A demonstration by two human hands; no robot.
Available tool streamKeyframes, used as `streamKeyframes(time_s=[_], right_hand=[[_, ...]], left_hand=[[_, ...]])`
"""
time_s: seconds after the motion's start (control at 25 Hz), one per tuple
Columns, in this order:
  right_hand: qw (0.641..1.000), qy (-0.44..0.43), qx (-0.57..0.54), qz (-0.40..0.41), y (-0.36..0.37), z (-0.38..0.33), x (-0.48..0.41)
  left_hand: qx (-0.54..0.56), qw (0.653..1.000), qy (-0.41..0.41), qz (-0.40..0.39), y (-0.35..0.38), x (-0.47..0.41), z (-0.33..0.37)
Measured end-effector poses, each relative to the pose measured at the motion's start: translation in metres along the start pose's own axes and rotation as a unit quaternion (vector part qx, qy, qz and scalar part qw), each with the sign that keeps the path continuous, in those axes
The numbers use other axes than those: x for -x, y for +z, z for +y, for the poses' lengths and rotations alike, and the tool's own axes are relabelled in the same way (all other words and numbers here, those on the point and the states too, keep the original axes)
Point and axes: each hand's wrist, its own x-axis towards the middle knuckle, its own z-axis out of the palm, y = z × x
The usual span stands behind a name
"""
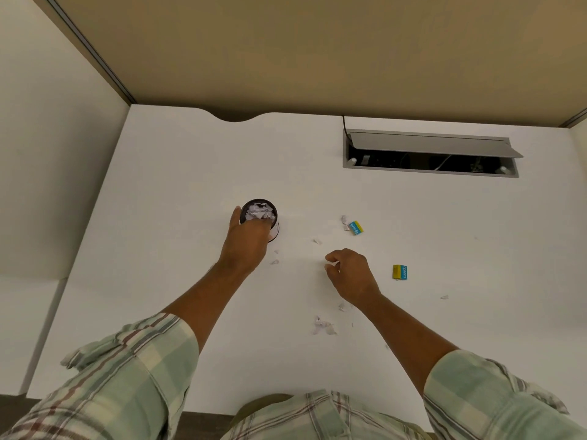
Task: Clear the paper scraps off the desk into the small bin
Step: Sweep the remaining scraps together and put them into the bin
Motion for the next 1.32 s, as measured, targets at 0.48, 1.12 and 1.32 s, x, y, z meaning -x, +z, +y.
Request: streamKeyframes(time_s=[0.48, 1.12, 1.32], right_hand=[[0.992, -0.002, 0.108, -0.063, -0.015, -0.009, -0.065], [0.938, -0.141, 0.277, -0.153, 0.031, -0.002, -0.028], [0.924, -0.171, 0.3, -0.164, 0.027, 0.03, 0.015]], left_hand=[[0.23, 0.92, -0.147, 0.282, -0.005, 0.055, 0.007], [0.142, 0.979, -0.074, -0.127, 0.067, 0.08, 0.066], [0.089, 0.985, 0.005, -0.151, 0.073, 0.095, 0.092]])
